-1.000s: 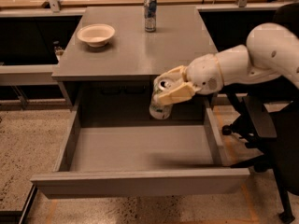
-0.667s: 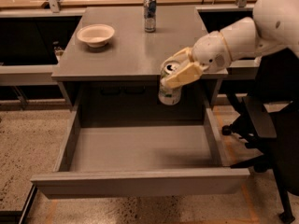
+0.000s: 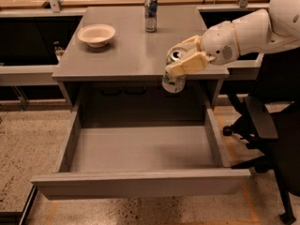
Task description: Pick 7up can from top drawer and place on counter
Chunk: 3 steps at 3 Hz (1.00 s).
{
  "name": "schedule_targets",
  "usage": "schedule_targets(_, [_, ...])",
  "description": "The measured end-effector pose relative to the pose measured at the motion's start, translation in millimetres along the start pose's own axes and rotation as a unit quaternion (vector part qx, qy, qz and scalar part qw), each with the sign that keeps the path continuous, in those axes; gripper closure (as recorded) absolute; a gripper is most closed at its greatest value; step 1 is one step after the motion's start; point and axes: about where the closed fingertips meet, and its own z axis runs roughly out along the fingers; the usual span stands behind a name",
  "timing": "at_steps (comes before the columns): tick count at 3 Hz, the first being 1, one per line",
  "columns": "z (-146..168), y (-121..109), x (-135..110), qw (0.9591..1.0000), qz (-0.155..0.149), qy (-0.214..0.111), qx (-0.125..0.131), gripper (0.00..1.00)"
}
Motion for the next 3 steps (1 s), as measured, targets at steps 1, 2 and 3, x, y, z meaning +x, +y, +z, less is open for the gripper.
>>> schedule_targets(1, [9,-27,-17,0.9973,-0.014,-0.049,0.054,1.00])
schedule_targets(2, [16,-71,-40,0.9891,-0.026,-0.085,0.117,1.00])
schedule_targets(3, [25,-116,-50,0.9818,-0.014,-0.098,0.162,1.00])
